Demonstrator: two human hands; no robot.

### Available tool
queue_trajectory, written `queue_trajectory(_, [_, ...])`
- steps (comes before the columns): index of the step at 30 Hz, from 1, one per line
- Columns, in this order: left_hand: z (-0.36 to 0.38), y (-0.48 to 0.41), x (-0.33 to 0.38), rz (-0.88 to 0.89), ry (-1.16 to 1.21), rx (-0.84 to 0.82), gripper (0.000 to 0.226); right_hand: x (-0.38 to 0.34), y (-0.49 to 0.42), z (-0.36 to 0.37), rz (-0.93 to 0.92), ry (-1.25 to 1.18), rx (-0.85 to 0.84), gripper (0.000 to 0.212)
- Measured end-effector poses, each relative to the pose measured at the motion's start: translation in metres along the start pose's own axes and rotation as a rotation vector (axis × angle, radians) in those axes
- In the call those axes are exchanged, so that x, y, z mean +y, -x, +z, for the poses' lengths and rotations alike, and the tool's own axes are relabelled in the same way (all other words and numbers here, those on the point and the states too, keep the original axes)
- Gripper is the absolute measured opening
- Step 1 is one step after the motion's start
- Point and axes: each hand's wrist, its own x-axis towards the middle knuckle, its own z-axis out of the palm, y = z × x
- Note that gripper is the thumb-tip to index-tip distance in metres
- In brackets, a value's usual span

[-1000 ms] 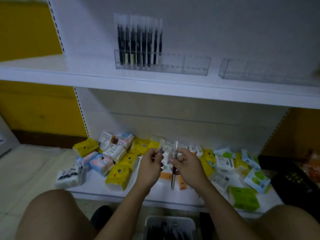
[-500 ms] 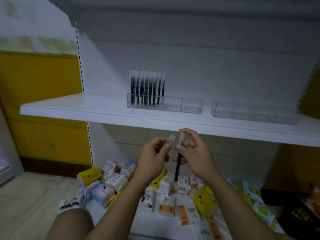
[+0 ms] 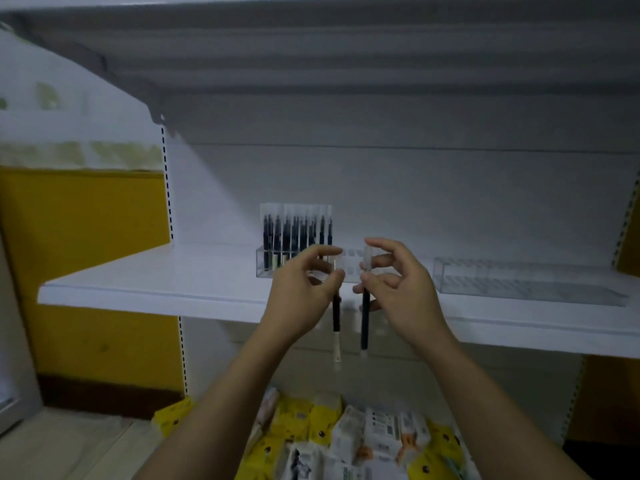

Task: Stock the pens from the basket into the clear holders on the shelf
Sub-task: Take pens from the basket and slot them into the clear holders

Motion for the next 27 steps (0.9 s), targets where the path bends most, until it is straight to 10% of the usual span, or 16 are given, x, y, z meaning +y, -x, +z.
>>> queue_trajectory(27, [-0.009, -0.167, -0.021, 0.123, -0.257, 0.154, 0.019, 0.044, -0.178, 0.037, -0.158, 0.033, 0.243, 0.037])
